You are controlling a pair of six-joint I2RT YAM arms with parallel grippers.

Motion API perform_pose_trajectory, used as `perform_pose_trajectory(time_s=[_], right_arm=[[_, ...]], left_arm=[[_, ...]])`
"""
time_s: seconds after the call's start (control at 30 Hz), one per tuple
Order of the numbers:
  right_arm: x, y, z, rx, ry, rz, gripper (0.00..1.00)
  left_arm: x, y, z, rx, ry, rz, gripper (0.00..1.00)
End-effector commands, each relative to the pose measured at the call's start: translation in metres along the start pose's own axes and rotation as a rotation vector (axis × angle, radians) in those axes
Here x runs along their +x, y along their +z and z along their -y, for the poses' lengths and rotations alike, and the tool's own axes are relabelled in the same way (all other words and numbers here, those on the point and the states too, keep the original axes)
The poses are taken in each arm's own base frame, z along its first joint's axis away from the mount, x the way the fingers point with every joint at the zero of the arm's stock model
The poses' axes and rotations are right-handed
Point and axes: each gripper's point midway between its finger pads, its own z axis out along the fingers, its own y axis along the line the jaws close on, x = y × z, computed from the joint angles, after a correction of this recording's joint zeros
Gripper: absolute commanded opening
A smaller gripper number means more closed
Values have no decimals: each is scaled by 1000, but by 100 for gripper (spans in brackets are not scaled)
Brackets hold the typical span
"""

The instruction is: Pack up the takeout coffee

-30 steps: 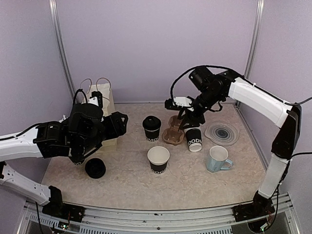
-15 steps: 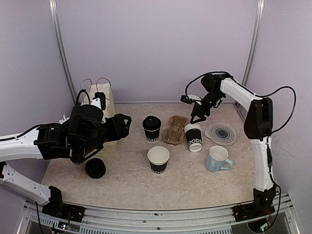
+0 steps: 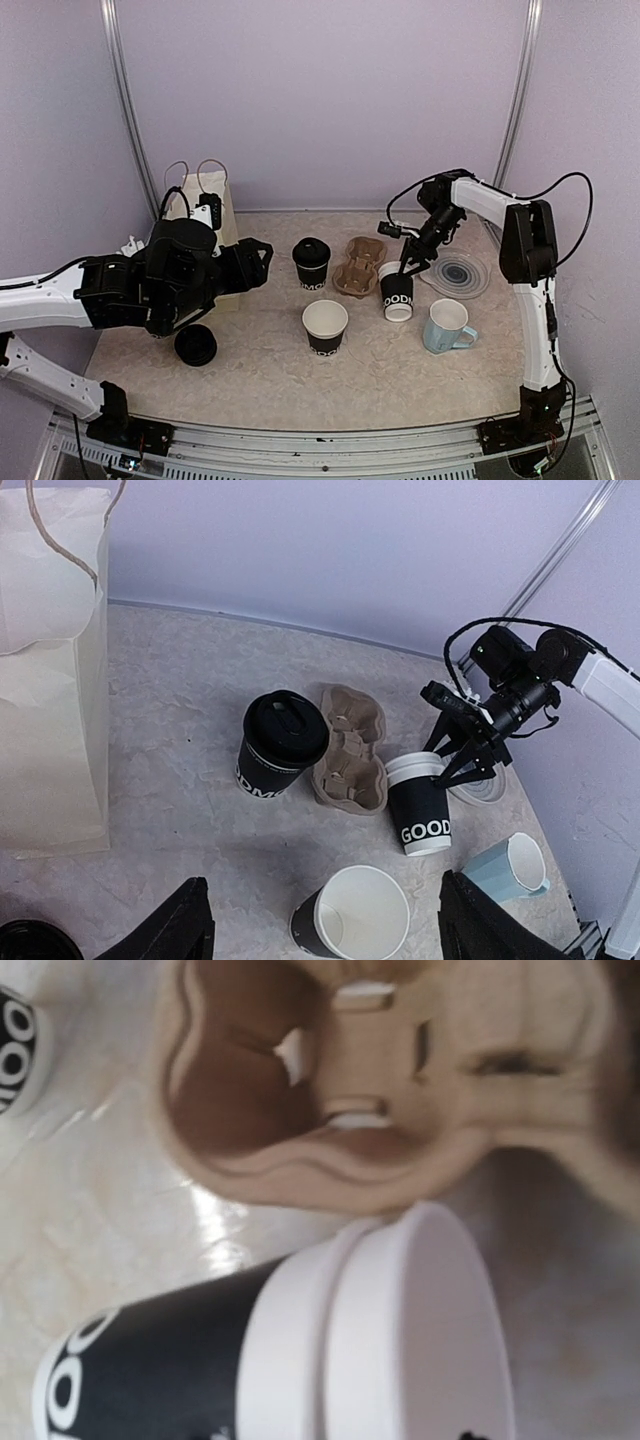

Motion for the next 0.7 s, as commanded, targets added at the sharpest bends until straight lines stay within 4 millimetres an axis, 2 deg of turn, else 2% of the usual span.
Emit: perform_pose_trajectory(time_s=[0.0, 0.17, 0.53, 0.67], right_arm=[[-1, -6, -17, -32, -11, 10, 56], [-2, -11, -31, -53, -17, 34, 48], [17, -2, -57, -133, 6, 27, 11], [12, -9, -64, -133, -2, 52, 5]], left_arm=[[5, 2, 6, 16, 18, -6, 76], [6, 2, 4, 11, 19, -9, 76], [8, 4, 2, 1, 36, -10, 76], [10, 4, 2, 2, 39, -17, 76]])
